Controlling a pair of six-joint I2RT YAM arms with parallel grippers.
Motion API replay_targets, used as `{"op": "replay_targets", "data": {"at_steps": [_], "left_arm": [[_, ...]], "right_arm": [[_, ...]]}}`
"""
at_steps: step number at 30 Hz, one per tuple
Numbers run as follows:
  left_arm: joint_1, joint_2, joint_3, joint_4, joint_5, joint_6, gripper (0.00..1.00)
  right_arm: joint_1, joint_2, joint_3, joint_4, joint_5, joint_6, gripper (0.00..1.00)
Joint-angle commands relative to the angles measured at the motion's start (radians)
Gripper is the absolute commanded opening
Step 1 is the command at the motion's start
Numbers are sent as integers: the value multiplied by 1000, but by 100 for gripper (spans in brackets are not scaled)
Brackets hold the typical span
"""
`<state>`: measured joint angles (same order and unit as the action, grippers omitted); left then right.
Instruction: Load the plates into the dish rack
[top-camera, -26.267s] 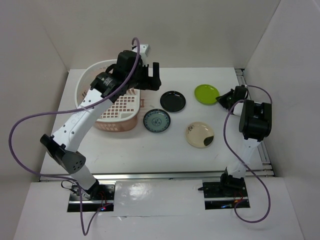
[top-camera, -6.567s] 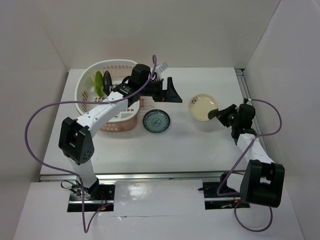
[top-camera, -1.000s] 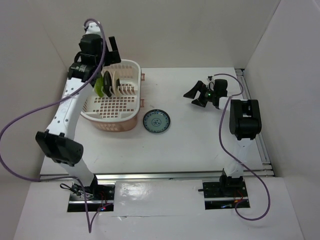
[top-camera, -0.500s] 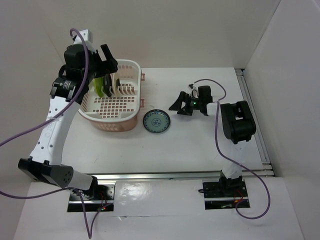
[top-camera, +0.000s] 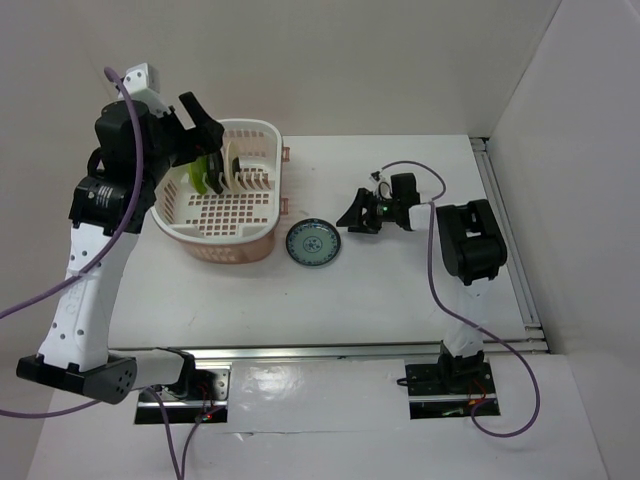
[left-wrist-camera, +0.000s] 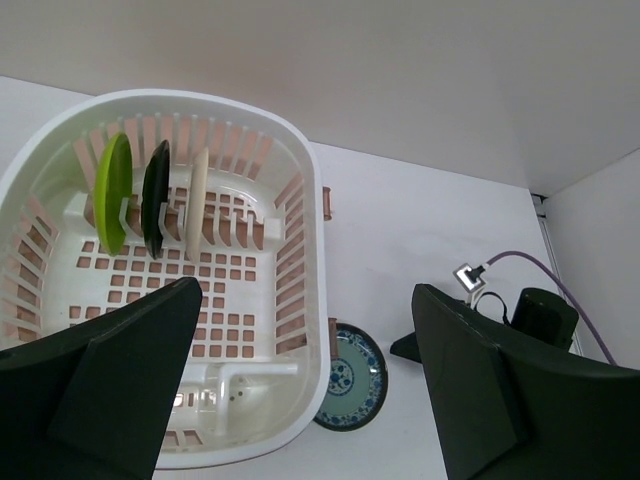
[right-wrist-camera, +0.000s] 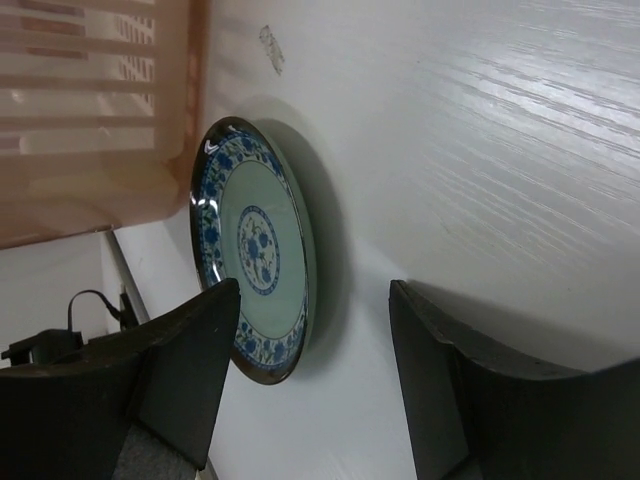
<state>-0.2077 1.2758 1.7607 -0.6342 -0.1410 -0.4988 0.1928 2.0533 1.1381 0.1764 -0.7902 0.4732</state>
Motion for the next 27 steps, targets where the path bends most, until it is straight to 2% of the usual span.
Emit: {"op": "replay_targets", "data": {"at_steps": [1, 16, 18, 20, 23, 25, 27], "left_arm": [[-13, -29, 25, -1, 21, 19, 100], [-22, -20, 16, -1, 0, 37, 100], [-22, -10, 16, -1, 0, 37, 100], [-31, -10, 16, -1, -11, 46, 100], [-32, -1, 16, -1, -37, 55, 100], [-42, -1, 16, -1, -49, 55, 100], [-42, -1, 16, -1, -49, 65, 100]], "right_arm": [[26, 61, 15, -94, 14, -42, 69], [57, 208, 28, -106, -37, -53, 69], [69, 221, 38, -127, -37, -62, 66], [79, 235, 49, -161, -26, -76, 58], [79, 245, 49, -161, -3, -87, 57], [79, 245, 60, -175, 18, -87, 48], [79, 257, 74, -213, 43, -87, 45]]}}
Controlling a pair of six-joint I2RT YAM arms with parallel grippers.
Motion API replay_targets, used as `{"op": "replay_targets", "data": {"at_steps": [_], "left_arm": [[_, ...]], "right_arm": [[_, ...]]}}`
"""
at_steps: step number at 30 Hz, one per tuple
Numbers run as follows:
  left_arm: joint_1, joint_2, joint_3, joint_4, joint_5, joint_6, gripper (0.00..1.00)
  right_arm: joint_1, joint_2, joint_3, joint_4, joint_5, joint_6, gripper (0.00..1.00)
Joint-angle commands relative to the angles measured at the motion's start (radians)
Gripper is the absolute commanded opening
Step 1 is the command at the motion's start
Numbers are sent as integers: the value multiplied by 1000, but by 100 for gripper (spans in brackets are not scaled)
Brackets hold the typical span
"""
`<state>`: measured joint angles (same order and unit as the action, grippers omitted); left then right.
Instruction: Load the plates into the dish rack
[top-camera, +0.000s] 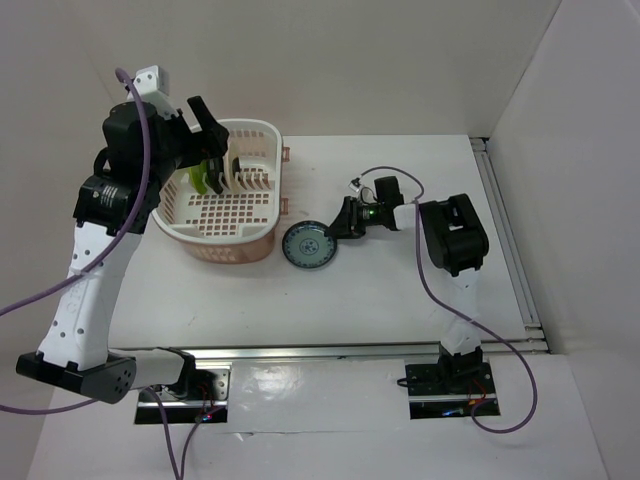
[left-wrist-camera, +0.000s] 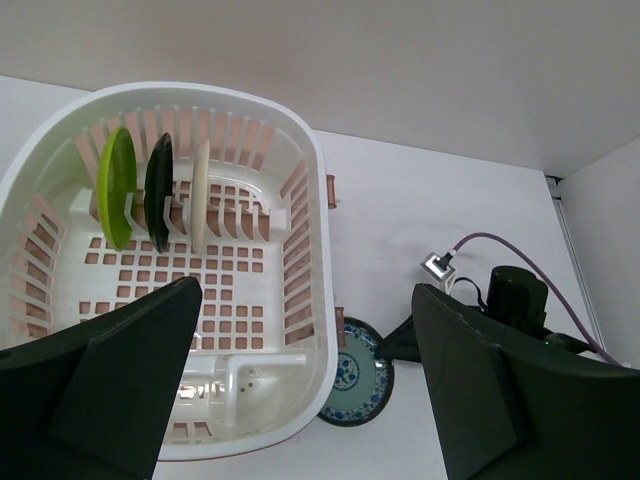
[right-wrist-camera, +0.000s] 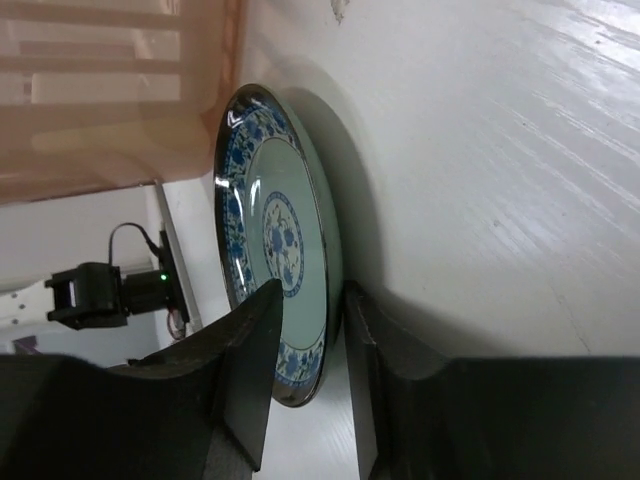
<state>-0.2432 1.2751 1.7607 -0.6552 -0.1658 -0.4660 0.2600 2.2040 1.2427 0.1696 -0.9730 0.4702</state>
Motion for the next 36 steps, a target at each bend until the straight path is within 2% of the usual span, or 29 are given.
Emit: {"op": "replay_targets", "data": {"at_steps": [1, 4, 5, 7, 10, 11, 14, 20, 22, 24, 27, 30, 33, 34, 36], "left_arm": [[-7, 0, 16, 20, -24, 32, 100], [-7, 0, 6, 20, -24, 32, 100], [-7, 0, 6, 20, -24, 32, 100], [-7, 0, -3, 20, -35, 32, 100], [-7, 0, -3, 20, -35, 32, 100], [-7, 0, -3, 20, -35, 32, 100], [-7, 9, -3, 20, -35, 32, 100], [-17, 61, 55, 20, 18, 21, 100], [-54, 101, 95, 20, 9, 21, 100], [-82, 134, 121, 20, -3, 21, 100], [-136, 213, 181, 20, -12, 21, 100], [-168, 291, 233, 31, -21, 21, 100], [-203, 378, 293, 31, -31, 21, 100], [-215, 401, 313, 31, -21, 21, 100], [-226, 446, 374, 20, -2, 21, 100]], "right_arm": [[2, 118, -19, -219, 237, -84, 39], [-7, 129, -9, -242, 258, -84, 31], [-7, 129, -9, -251, 276, -71, 23], [-16, 129, 0, -251, 289, -71, 19], [-25, 129, 10, -260, 310, -59, 2], [-36, 129, 11, -260, 310, -50, 0], [-48, 100, 20, -260, 319, -29, 0], [-162, -71, 46, -291, 488, 54, 0], [-209, -140, 101, -416, 662, 54, 0], [-267, -179, 170, -471, 748, 38, 0], [-332, -256, 207, -522, 795, 64, 0], [-350, -335, 207, -512, 795, 64, 0], [-350, -409, 180, -450, 690, 55, 0], [-350, -443, 166, -423, 580, 45, 0], [-341, -478, 118, -311, 457, 31, 0]]}}
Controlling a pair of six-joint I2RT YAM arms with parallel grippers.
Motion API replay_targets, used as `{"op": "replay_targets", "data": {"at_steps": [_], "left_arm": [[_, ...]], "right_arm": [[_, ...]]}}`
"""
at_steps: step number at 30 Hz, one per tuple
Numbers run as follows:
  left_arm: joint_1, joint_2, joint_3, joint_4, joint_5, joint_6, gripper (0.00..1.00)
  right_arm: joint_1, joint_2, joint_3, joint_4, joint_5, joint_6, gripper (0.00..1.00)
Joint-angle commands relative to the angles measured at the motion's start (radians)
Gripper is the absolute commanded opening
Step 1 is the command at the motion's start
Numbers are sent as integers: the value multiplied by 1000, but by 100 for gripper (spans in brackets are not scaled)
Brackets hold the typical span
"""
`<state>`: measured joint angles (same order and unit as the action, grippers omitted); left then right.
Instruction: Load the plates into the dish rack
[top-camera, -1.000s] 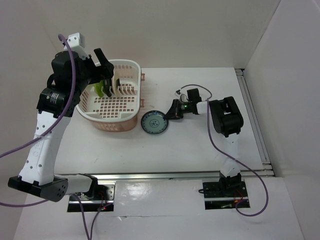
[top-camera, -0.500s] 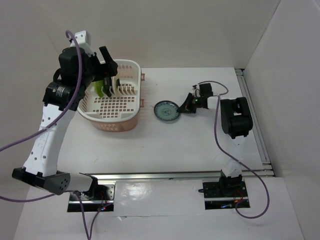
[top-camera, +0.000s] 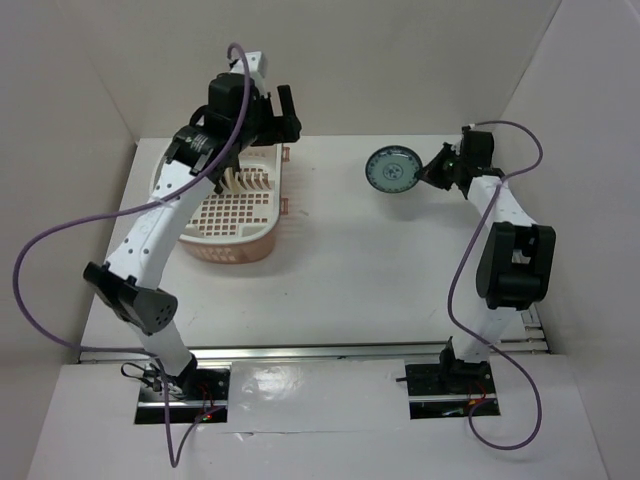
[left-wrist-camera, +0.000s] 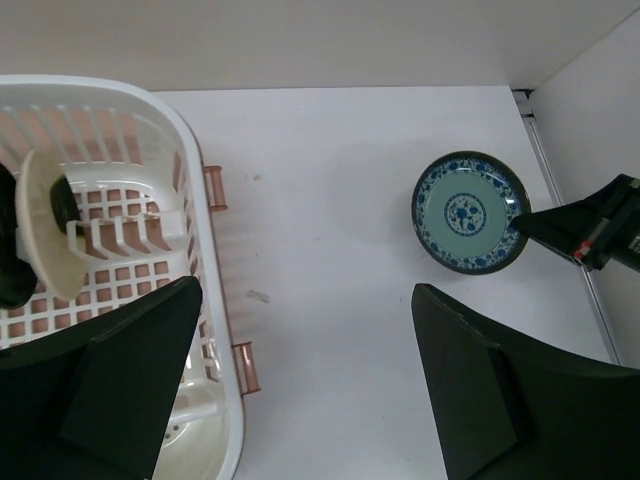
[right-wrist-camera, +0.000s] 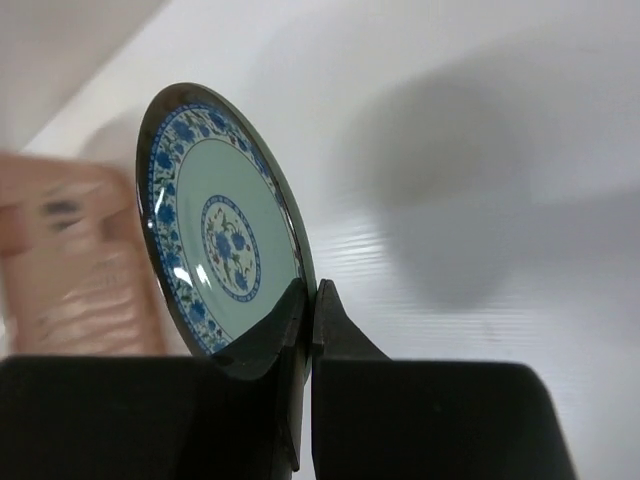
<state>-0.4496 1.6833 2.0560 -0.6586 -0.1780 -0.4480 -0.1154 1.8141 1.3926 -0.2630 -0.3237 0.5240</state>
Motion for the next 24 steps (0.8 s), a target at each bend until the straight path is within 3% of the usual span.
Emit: {"op": "replay_targets", "data": {"at_steps": [1, 2, 11, 18, 24], "left_arm": [[-20, 76, 96, 13, 20, 3, 100], [-20, 93, 111, 13, 49, -10, 100], [-20, 202, 171, 13, 212, -52, 100], [-20, 242, 129, 36, 354, -52, 96], [-20, 251, 107, 68, 472, -52, 96]], "right_arm": [[46, -104, -50, 163, -249, -22, 0], [55, -133, -64, 224, -337, -22, 0], [115, -176, -115, 413, -593, 10, 0], [115, -165, -126, 634, -673, 197, 0], [115, -156, -126, 703, -683, 267, 0]]}}
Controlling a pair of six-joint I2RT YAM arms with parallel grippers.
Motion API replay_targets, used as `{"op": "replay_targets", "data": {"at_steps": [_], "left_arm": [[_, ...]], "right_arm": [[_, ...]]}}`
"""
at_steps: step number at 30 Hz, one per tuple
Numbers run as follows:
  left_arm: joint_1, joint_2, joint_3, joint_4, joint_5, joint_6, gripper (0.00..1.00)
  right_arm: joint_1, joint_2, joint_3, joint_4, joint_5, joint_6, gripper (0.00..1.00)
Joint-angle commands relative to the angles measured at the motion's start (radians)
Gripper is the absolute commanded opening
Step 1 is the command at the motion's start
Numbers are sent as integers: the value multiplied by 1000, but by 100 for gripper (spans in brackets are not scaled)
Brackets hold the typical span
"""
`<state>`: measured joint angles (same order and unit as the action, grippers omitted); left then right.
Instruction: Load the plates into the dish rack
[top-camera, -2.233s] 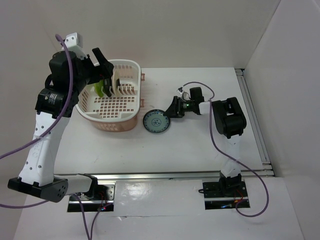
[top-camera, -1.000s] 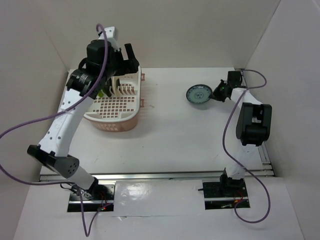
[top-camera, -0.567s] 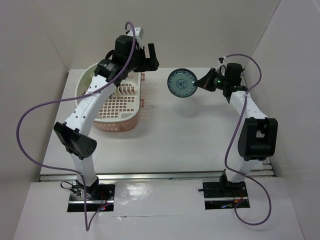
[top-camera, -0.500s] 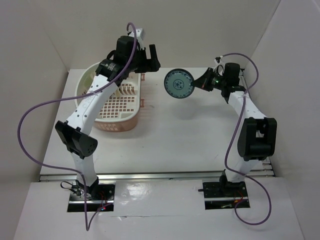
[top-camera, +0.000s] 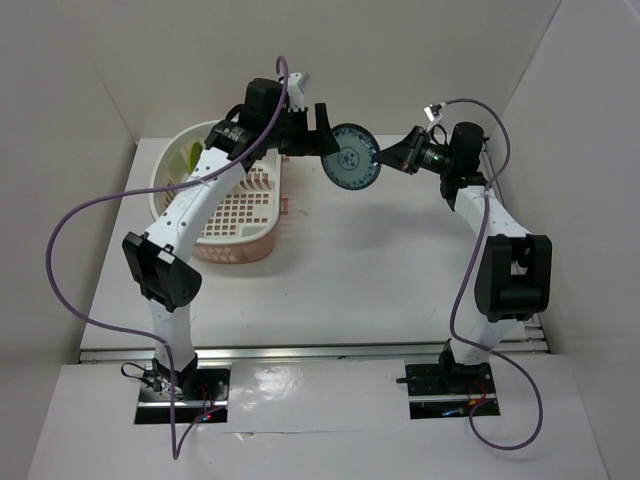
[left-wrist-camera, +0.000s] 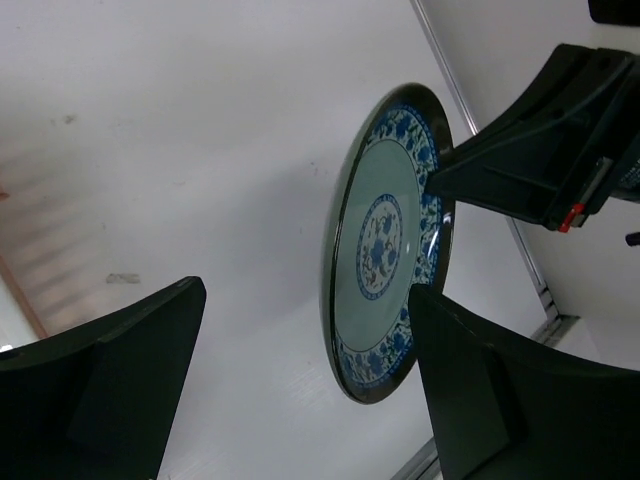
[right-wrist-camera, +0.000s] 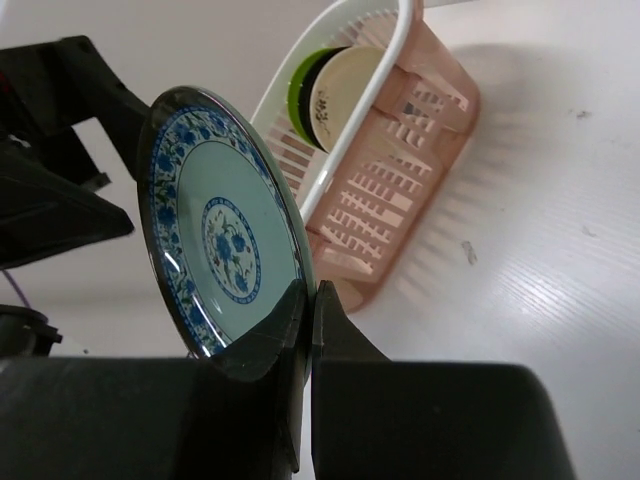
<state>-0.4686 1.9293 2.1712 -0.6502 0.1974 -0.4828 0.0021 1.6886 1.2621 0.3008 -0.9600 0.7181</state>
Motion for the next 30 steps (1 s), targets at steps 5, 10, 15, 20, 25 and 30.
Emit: {"op": "replay_targets", "data": {"at_steps": [5, 10, 15, 20, 25, 30], "left_arm": [[-1, 5, -51, 81, 125, -17, 67], [-1, 16, -51, 81, 145, -17, 17], [-1, 16, -17, 81, 93, -17, 0], [-1, -18, 57, 15, -203, -7, 0], [18, -56, 61, -17, -551, 16, 0], [18, -124, -54, 86, -740, 169, 0]], "right_arm": [[-2, -30, -16, 264, -69, 153, 0], [-2, -30, -26, 296, -79, 179, 0], [-2, -49, -47, 221, -37, 133, 100], [-2, -58, -38, -15, 87, -21, 100], [-2, -47, -38, -133, 239, -74, 100], [-2, 25, -72, -154, 245, -98, 100]]}}
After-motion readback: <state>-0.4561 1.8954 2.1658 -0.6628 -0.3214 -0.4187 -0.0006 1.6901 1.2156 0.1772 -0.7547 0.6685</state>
